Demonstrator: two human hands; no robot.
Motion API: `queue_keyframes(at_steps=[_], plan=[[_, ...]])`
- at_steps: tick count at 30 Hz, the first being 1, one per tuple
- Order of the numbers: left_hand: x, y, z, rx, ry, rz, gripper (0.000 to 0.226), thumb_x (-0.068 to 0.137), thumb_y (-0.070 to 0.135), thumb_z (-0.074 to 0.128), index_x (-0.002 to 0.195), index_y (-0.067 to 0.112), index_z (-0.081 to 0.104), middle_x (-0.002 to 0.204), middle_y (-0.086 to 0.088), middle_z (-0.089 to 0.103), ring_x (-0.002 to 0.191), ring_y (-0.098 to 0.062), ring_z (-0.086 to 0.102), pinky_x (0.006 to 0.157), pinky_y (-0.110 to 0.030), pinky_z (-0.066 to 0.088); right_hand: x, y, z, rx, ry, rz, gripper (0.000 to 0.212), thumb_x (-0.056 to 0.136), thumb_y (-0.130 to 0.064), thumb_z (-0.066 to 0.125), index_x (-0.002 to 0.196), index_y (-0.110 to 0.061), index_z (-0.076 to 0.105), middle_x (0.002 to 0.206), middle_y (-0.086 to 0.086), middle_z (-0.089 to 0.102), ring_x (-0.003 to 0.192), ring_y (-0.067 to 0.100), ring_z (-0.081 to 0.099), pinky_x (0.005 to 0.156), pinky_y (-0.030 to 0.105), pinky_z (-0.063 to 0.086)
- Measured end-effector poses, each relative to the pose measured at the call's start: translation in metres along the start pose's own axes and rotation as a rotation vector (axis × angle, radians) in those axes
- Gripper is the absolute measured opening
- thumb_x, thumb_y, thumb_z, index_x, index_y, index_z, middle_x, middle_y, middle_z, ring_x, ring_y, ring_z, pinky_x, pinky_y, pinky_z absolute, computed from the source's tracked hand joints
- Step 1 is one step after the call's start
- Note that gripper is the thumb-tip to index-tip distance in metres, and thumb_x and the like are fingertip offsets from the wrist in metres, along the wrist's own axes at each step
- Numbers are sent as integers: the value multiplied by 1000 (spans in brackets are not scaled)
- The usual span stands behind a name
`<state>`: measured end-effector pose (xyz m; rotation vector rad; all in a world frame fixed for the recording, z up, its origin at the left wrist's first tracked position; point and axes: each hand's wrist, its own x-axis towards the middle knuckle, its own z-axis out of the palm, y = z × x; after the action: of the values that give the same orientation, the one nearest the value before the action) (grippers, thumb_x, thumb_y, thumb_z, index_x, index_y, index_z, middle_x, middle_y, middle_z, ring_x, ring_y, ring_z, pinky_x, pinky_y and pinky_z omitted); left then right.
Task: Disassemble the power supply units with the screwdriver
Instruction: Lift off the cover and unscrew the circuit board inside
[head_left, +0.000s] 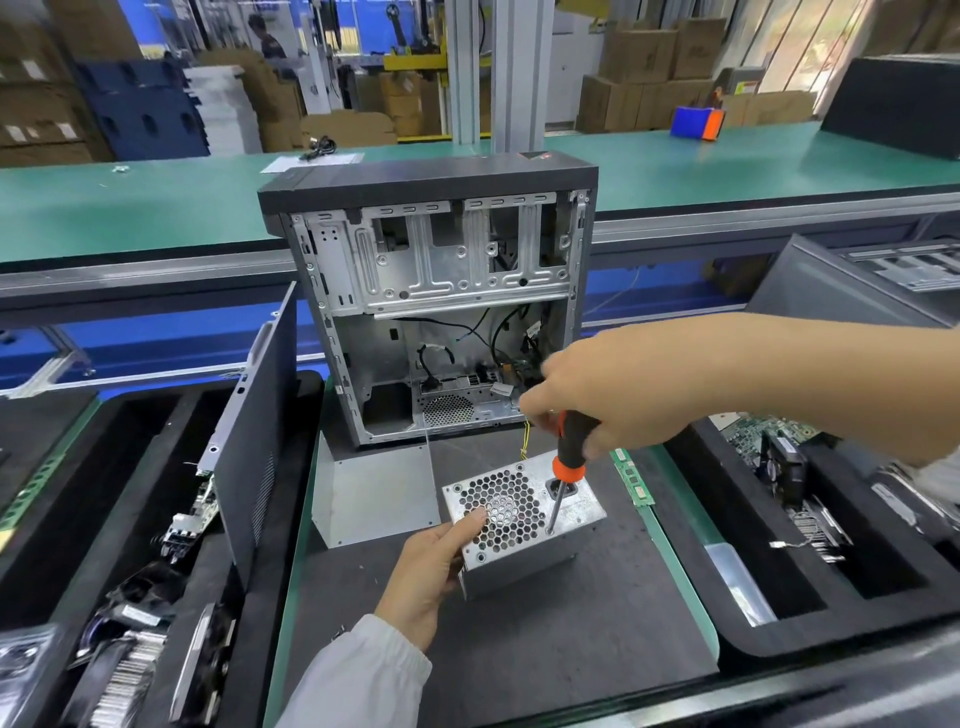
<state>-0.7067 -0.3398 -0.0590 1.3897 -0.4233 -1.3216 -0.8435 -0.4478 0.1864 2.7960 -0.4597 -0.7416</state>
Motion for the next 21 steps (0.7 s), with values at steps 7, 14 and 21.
queue_keyframes(at_steps=[7, 14, 21], plan=[[-2, -1, 1, 5, -4, 17, 26, 86, 34, 69, 87, 9, 77, 91, -9, 76, 46, 1, 56, 37, -9, 35, 5, 1, -2, 76, -133, 75, 44, 85, -35, 66, 122, -23, 45, 103, 0, 56, 69, 16, 63, 51, 24, 45], [0, 0, -1, 11, 1, 18, 27, 84, 35, 70, 84, 9, 76, 88, -7, 76, 43, 1, 53, 35, -9, 34, 15, -8, 1, -193, -338, 125, 28, 102, -20, 38, 127, -20, 49, 58, -2, 47, 48, 11, 59, 43, 24, 41], [1, -1, -2, 24, 2, 15, 31, 83, 38, 70, 89, 8, 76, 92, -8, 76, 46, 1, 56, 37, -8, 35, 3, -23, 5, -258, -66, 90, 31, 88, -37, 61, 100, -10, 52, 73, -1, 42, 55, 17, 39, 46, 28, 31]])
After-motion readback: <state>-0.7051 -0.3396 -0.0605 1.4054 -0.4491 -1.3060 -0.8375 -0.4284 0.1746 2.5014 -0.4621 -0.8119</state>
